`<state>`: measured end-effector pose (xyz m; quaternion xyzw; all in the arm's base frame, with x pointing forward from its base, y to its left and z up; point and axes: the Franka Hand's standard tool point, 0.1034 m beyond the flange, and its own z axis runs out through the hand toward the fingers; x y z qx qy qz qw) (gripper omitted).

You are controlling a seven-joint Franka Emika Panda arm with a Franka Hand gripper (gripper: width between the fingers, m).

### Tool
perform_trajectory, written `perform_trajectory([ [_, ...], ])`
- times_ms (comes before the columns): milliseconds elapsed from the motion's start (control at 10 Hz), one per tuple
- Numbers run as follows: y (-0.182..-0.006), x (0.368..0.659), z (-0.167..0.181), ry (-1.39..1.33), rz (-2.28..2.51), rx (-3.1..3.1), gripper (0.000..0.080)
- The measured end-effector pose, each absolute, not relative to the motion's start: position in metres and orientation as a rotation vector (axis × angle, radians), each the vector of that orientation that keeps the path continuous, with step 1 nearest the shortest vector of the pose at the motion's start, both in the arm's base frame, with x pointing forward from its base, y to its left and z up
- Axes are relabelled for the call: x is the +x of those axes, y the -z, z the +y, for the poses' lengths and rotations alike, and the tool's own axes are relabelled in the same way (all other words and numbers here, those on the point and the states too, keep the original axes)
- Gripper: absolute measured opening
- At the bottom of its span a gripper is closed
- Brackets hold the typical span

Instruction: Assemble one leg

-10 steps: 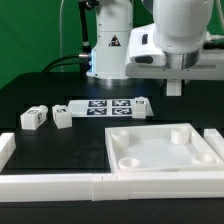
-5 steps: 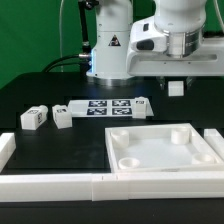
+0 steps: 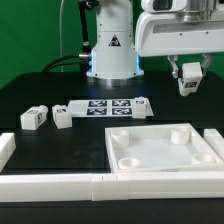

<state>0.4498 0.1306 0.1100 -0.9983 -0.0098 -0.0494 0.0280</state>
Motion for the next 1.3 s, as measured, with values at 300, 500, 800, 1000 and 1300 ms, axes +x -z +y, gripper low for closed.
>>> perform_trajectory([
  [300, -0.109, 0.463, 0.128, 0.47, -0.165, -3.019, 0.0291],
  [500, -0.116, 0.491, 0.118, 0.524, -0.301, -3.023, 0.0291],
  [800, -0.114, 0.514, 0.113, 0.559, -0.403, -3.02, 0.0291],
  [1000, -0.113, 0.514, 0.112, 0.629, -0.402, -3.006, 0.0291],
  [1300, -0.104, 0.546, 0.106, 0.668, -0.482, -3.003, 0.0291],
])
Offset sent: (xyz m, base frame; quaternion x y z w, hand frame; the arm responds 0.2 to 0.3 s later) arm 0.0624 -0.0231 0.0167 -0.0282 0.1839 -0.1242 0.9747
